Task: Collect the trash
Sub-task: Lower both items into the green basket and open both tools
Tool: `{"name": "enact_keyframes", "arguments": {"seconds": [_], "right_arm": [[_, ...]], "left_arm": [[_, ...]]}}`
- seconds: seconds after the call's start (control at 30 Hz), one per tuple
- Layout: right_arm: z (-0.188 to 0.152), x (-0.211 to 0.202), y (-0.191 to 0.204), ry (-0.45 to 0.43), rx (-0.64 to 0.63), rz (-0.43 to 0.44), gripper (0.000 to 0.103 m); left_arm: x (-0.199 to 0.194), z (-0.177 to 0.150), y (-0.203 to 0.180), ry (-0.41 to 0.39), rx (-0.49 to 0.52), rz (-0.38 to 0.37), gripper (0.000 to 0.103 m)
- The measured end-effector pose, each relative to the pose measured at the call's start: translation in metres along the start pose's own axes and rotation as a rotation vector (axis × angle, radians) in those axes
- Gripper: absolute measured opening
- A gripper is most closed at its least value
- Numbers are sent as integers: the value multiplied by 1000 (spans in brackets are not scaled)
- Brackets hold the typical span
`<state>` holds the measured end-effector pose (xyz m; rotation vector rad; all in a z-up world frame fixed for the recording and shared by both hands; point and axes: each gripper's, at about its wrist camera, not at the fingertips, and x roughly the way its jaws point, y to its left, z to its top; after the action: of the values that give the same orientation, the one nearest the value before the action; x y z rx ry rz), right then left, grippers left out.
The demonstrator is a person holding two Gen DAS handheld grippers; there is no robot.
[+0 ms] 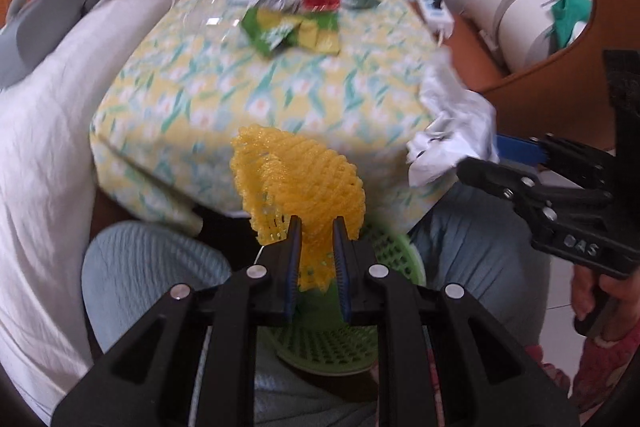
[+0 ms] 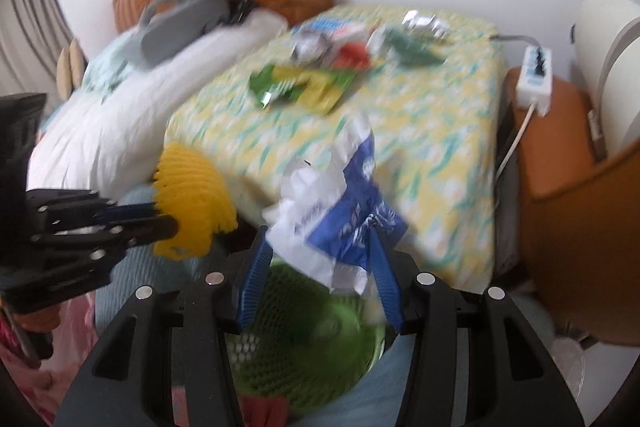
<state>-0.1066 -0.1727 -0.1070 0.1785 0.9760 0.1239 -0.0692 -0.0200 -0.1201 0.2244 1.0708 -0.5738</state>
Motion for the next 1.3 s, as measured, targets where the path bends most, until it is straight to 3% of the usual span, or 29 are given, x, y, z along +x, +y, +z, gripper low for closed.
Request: {"name": "enact_keyframes", "arguments": {"seconds": [0.23, 0.4, 0.47, 0.57, 0.77, 0.9, 1.07, 1.13, 1.17, 1.2, 1.3], "right_arm": [[-39, 37, 31, 173, -54, 60, 50], [-48, 54, 39, 233, -64, 56, 55], [-48, 54, 39, 227, -59, 44, 72], [-44, 45, 37, 195, -53, 20, 86], [-37, 25, 18, 121, -26, -48, 98], [-31, 21, 13, 99, -35, -104, 99], [-28, 21, 3, 89, 1, -110, 99], [-27, 21, -1, 88, 10, -110, 99], [-27, 21, -1, 88, 11, -112, 99], [-27, 21, -2, 87, 13, -114, 99], [-25, 22, -2, 87, 17, -121, 99]], "left_arm": [[9, -28, 7, 39, -17, 6, 16], [17, -33, 7, 59, -20, -6, 16], [21, -34, 7, 71, -21, -8, 16], [24, -36, 8, 84, -21, -12, 16], [33, -38, 7, 110, -16, -25, 16], [40, -39, 3, 138, 1, -55, 16], [45, -42, -5, 165, 31, -98, 16], [46, -42, -8, 173, 36, -108, 27], [46, -42, -7, 171, 33, -104, 47], [45, -42, -7, 159, 23, -88, 60], [40, -41, -3, 121, 15, -68, 72]]}}
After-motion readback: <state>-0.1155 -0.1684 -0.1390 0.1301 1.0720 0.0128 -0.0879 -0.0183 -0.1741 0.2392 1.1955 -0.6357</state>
